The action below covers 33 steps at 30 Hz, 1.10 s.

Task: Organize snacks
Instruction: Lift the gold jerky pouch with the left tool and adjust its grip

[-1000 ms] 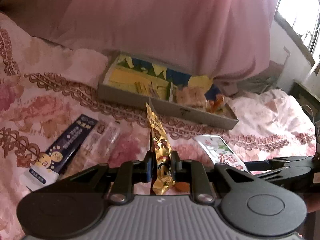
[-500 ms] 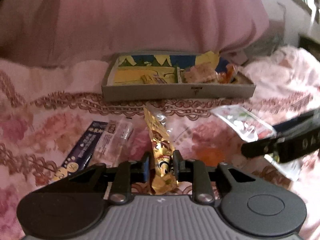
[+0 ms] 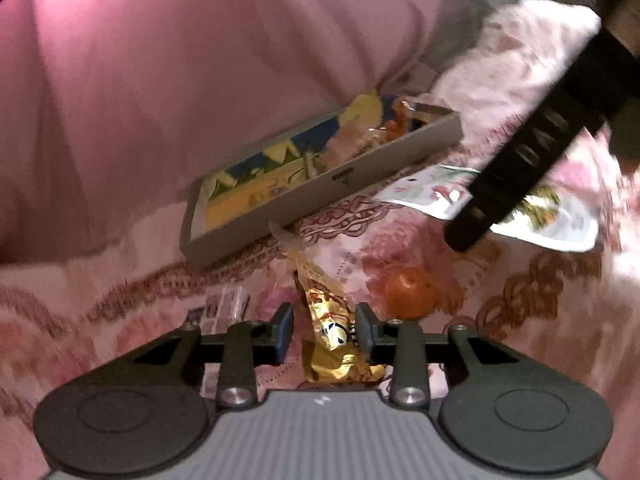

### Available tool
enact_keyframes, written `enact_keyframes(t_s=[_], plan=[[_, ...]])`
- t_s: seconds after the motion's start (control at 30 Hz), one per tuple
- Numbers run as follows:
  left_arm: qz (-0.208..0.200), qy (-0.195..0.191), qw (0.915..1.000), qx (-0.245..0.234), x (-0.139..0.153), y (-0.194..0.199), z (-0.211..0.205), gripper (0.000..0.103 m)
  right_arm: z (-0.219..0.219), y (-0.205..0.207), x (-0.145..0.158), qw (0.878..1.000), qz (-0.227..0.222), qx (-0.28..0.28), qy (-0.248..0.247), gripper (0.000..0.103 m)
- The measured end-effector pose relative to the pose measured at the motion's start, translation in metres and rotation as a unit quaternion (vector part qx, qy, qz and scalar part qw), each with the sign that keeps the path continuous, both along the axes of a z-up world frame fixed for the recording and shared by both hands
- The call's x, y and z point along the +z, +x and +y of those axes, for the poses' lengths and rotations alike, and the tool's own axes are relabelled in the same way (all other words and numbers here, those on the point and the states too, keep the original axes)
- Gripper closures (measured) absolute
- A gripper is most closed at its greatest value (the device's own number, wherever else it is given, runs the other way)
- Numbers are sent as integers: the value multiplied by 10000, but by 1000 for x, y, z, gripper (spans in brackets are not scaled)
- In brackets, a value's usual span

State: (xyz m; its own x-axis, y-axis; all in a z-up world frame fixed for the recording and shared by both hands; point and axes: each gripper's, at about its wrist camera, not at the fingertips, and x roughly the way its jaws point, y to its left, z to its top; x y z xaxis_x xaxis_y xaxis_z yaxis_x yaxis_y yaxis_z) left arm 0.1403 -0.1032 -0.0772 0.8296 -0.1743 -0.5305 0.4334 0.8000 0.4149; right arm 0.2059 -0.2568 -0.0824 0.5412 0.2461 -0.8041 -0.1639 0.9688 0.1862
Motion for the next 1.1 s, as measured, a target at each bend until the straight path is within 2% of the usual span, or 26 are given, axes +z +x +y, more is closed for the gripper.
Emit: enact_keyframes(t_s=[0.27, 0.4, 0.47, 0.5, 0.53, 0.57, 0.7, 0.77, 0.83, 0.93, 1.1], plan=[[-478, 420, 9977, -215, -4, -10, -10, 57, -5, 1, 1, 9999, -7, -104, 30, 6], [-92, 314, 9989, -323, -6, -8, -12, 57, -6, 1, 1, 9999, 15, -116, 47, 6], [-149, 360, 9991, -172, -8, -5, -10, 57, -5, 2, 1, 9999, 12, -103, 41, 6], [-192, 389, 9990, -58, -8, -3, -9, 55, -5, 2, 1, 9999, 12, -100, 39, 6], [-196, 386, 9990, 102, -8, 1, -8, 48, -5, 2, 0, 9999, 14, -100, 42, 6], [-110, 331, 9991, 235, -7, 5, -5, 43, -5, 2, 0, 9999, 18, -100, 48, 6], [466, -176, 9976, 477, -3, 17, 6, 48, -4, 3, 0, 9999, 22, -97, 52, 6], [627, -298, 9968, 396, -1, 18, 8, 51, -4, 3, -1, 9999, 22, -105, 52, 6], [974, -430, 9939, 299, -3, 20, 9, 47, -4, 3, -1, 9999, 26, -106, 57, 6], [1004, -428, 9936, 302, -4, 18, 10, 46, -4, 2, -1, 9999, 15, -102, 65, 6], [1329, -733, 9874, 456, -5, 26, 19, 37, -6, 3, 1, 9998, -42, -128, 117, 6]])
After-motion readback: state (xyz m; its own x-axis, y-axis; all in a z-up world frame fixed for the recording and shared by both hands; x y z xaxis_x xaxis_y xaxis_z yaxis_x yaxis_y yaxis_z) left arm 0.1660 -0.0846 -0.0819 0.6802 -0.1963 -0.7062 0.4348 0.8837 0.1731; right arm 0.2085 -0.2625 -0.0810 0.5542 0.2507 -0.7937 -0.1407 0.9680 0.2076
